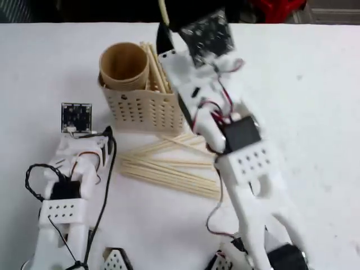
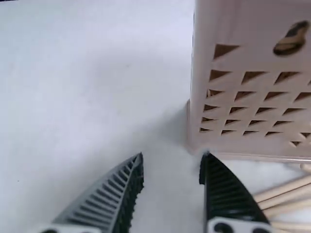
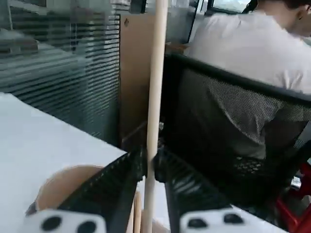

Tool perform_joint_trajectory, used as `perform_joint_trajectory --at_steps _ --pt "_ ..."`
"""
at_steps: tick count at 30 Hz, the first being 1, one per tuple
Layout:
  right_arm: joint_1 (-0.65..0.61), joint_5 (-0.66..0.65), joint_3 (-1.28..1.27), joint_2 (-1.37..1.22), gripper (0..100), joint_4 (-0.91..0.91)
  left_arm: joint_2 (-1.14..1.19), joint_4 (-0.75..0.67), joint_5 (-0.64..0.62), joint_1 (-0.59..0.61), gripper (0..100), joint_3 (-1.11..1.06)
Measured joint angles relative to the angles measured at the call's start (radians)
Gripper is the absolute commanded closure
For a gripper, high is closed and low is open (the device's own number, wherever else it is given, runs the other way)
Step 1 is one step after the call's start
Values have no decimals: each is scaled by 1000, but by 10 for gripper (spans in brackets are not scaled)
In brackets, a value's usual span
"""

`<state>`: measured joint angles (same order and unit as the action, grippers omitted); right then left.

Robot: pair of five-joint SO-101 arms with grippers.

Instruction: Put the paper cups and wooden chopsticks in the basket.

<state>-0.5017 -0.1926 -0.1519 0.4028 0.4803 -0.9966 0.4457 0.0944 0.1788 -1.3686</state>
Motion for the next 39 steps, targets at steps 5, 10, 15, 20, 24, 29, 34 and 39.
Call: perform_joint_trajectory --at_steps 5,10,15,20,24,29,34,39 --pt "-9 0 -15 -54 980 -21 0 0 0 0 797 0" --pt "-12 0 -89 -57 898 -54 0 0 0 0 797 0" --pt "-14 0 -160 -58 830 -74 0 0 0 0 797 0" --pt "-11 0 -215 17 955 -44 0 0 0 0 797 0" --pt "-3 0 -270 190 953 180 0 0 0 0 797 0" --pt "106 0 -382 465 975 583 0 0 0 0 797 0" --pt "327 -77 -589 752 978 806 0 44 0 6 797 15" --pt "494 -299 -852 919 978 858 0 339 14 25 797 184"
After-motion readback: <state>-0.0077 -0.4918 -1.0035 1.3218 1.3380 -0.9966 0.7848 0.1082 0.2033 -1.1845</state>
